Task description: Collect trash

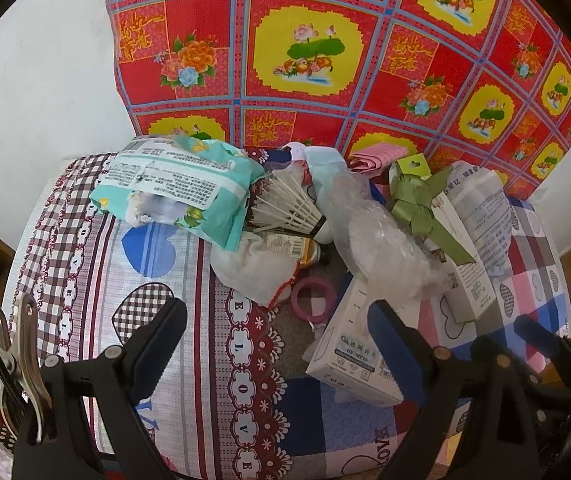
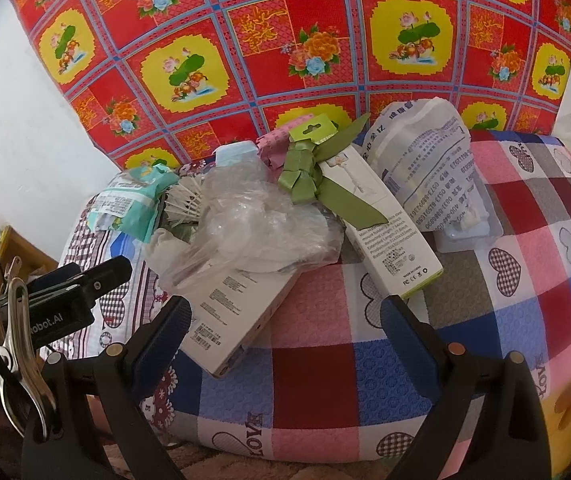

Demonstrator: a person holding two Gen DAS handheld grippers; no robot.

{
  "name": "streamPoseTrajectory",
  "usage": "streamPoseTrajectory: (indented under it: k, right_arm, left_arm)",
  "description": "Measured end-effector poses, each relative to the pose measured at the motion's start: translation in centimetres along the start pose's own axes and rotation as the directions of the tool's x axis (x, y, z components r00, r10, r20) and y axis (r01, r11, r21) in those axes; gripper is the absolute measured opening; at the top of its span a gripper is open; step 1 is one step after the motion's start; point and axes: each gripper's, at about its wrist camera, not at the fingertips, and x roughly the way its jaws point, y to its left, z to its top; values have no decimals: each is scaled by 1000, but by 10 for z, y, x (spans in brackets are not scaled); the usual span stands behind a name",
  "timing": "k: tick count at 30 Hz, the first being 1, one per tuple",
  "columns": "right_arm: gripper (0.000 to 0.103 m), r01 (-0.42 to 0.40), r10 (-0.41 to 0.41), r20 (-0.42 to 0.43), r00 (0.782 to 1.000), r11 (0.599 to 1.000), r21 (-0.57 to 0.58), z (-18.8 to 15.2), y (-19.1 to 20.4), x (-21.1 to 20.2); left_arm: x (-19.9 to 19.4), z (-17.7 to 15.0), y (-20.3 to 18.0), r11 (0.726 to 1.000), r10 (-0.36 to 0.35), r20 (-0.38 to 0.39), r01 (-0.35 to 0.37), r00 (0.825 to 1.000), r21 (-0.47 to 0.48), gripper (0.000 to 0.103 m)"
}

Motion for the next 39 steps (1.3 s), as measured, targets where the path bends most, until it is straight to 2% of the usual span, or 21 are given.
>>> streamPoseTrajectory:
  k: [7,12,21,32,35,39]
  right_arm:
    - [98,-7,7,-9,1000,1000,18,1,-9,2]
    - [98,-6,7,-13,1000,1000,26,0,-12,3]
    - [98,-19,21,-38,999,999,44,-2,-21,10]
    - [98,-15,19,-65,998,998,64,-3,-35,20]
    - [98,-17,21,-69,997,998,62,-3,-38,22]
    - [98,-16,21,-75,997,998,63,-2,-40,25]
  left_arm:
    - [12,3,7,1000,-19,-43,20,999,12,95]
    - [28,4,16,1000,4,-77,-3,997,6,95]
    - [63,19,33,993,-8,-110,-5,994,-117,95]
    - [104,24,28,984,68,-144,-90,987,-151,94]
    - [114,22,31,977,98,-154,-124,983,-171,86]
    - [124,19,36,972,78,-180,-115,980,-204,82]
